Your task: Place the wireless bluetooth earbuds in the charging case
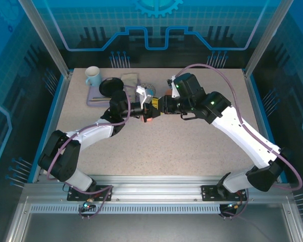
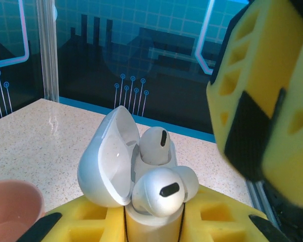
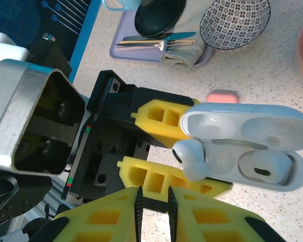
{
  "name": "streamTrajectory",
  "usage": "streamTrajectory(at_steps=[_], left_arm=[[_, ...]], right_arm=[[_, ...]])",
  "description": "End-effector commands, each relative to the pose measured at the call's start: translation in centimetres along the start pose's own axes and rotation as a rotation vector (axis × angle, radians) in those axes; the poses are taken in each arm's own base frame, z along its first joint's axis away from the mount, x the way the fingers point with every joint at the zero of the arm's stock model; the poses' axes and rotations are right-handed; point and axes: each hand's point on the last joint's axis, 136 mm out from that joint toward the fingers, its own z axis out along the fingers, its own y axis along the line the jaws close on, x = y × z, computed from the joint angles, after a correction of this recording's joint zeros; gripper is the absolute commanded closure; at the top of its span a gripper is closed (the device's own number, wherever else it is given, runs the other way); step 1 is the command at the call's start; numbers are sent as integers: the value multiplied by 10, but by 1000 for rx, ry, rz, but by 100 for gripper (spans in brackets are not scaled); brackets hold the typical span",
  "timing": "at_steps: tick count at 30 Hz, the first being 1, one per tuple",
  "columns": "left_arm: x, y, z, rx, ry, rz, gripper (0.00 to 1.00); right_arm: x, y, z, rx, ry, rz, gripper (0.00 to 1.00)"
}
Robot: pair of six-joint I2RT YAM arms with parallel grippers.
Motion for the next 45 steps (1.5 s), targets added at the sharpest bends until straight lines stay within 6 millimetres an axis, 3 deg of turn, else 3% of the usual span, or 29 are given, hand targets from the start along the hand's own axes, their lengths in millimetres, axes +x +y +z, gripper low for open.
streamTrajectory(at_steps=[1, 6, 14, 21, 28, 33, 41, 45], left_arm=[[-32, -13, -2, 42, -59, 75, 100], [-34, -16, -3, 49, -63, 81, 100], [-35, -19, -4, 52, -66, 85, 100], [-35, -19, -5, 55, -66, 85, 100], [-33, -20, -5, 54, -63, 86, 100], [-34, -20, -4, 58, -67, 88, 100], [-34, -23, -5, 72, -66, 86, 100], [-35, -26, -5, 90, -63, 83, 100]], right_arm=[[2, 3, 14, -12, 14, 6, 78], [-4, -10, 19, 28, 4, 12, 79], [-16, -36, 9, 76, -33, 40, 79], [-24, -34, 4, 67, -54, 34, 80], [-37, -23, -29, -30, -131, 83, 79], [-51, -30, -47, -40, -181, 105, 79], [-62, -37, -33, 12, -165, 29, 77], [-71, -43, -13, 1, -103, -33, 61]])
